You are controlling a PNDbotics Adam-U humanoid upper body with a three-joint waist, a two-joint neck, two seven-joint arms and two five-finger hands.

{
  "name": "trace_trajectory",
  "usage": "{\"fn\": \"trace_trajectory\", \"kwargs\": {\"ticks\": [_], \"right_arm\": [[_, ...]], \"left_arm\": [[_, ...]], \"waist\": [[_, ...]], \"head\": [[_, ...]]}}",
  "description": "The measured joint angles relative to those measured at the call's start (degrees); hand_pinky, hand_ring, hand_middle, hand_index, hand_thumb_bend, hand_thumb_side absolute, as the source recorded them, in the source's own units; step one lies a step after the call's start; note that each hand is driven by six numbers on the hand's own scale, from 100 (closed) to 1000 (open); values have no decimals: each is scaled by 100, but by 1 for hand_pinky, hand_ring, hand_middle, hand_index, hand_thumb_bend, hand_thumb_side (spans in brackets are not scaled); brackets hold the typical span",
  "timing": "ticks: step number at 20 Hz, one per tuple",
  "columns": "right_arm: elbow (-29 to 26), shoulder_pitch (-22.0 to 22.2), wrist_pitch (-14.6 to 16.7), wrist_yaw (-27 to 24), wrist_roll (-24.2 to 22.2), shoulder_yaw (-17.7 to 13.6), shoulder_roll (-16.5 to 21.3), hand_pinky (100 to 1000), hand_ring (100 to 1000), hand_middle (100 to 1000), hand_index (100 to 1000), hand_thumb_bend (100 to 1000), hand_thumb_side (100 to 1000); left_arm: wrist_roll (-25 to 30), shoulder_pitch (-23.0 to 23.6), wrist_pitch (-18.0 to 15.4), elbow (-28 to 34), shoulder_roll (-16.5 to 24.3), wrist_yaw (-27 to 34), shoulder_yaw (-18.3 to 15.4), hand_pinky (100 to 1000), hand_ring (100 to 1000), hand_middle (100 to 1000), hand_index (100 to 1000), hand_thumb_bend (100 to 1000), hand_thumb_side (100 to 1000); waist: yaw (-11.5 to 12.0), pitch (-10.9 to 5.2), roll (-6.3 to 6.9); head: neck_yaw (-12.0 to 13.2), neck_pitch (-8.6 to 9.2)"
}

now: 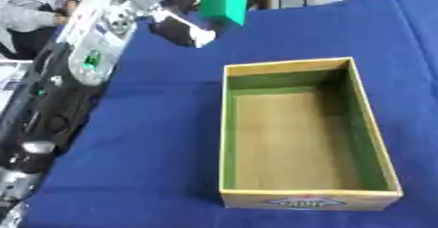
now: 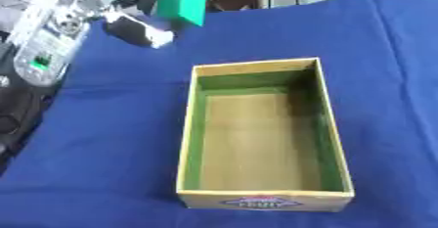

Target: Pick up objects on the table and place them in the box.

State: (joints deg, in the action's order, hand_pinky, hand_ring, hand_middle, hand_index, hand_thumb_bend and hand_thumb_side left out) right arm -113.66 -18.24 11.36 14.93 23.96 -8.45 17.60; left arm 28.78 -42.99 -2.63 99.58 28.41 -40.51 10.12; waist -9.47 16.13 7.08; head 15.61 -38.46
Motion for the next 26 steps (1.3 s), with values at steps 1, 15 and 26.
{"fn": "trace_trajectory", "kwargs": {"ticks": [1, 15, 26], "right_arm": [[0, 14, -1, 2, 2, -1, 1, 743, 810, 673, 772, 100, 885], [0, 95, 8, 55, 63, -35, 48, 743, 810, 672, 771, 100, 884], [0, 114, 10, 56, 74, -35, 49, 744, 812, 672, 771, 100, 881]], "left_arm": [[77, 13, 3, 40, -130, -82, 93, 108, 352, 156, 194, 100, 277], [1005, -81, -497, -322, -1240, -1266, 951, 211, 432, 254, 305, 100, 295], [1839, -99, -1259, -769, -1363, -2207, 1301, 610, 797, 745, 930, 402, 762]], "waist": [[27, -14, 21], [171, -103, 101], [172, -105, 124]], "head": [[-49, -32], [-572, -341], [-613, -343]]}}
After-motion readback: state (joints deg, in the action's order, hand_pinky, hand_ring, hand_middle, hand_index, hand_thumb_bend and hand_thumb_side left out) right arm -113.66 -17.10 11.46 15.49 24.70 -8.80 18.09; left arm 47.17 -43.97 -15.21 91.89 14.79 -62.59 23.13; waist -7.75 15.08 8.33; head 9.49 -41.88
